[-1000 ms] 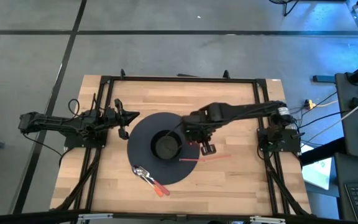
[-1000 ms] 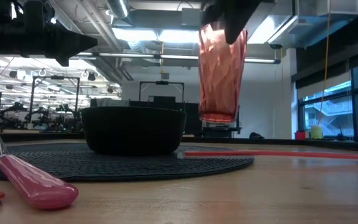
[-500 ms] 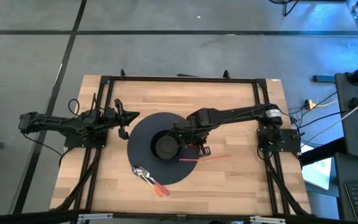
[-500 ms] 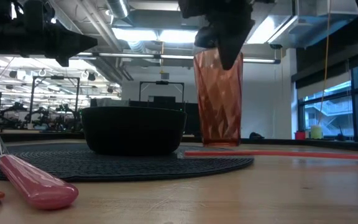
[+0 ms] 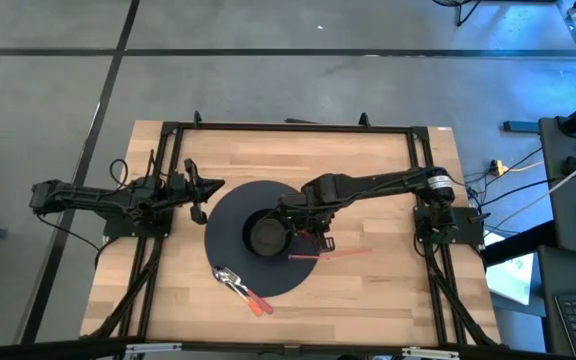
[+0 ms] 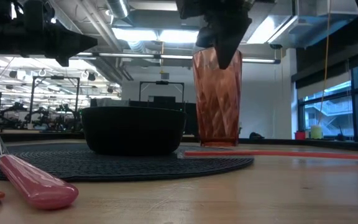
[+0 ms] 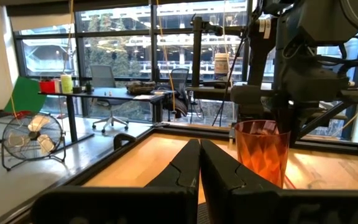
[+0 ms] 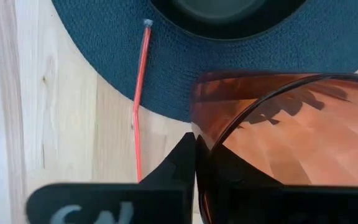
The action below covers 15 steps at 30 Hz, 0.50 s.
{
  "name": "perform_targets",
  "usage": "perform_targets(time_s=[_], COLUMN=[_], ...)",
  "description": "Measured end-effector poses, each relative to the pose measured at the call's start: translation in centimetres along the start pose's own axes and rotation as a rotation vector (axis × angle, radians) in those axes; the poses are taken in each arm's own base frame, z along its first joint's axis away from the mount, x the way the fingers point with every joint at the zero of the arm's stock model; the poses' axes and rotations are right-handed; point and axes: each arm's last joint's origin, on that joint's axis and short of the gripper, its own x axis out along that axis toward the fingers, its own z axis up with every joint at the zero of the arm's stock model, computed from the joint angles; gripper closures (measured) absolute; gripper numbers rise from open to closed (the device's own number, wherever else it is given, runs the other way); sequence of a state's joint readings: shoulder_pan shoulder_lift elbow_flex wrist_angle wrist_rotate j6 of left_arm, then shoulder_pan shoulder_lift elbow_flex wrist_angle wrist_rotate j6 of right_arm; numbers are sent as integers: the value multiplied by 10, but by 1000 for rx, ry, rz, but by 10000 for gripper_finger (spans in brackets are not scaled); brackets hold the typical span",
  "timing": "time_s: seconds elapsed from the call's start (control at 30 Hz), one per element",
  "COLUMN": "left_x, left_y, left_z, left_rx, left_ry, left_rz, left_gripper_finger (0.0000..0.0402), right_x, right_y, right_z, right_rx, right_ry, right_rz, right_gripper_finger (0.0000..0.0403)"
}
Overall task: Pick & Place Utensil
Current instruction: Put the orange cup on the black tablemat to the right of the black bowl
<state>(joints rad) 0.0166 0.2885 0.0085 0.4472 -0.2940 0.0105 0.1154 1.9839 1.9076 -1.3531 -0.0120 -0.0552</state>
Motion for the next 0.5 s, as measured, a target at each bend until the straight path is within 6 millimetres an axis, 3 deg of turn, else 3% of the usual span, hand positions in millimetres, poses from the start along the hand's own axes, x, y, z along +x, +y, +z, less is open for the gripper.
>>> perform_targets(time_s=[0.2,0.5], left_x=[0,0], left_y=[0,0], left_z=[0,0], left_rx=[2,0], left_ry=[-2,-5], left_rz=[0,0], left_gripper_finger=[393,393], right_x=[0,11], right_y=[0,0], right_z=[1,1], right_rx=[4,10], right_ry=[-12,-8], right_rz=[0,18], right_gripper_finger=[394,354])
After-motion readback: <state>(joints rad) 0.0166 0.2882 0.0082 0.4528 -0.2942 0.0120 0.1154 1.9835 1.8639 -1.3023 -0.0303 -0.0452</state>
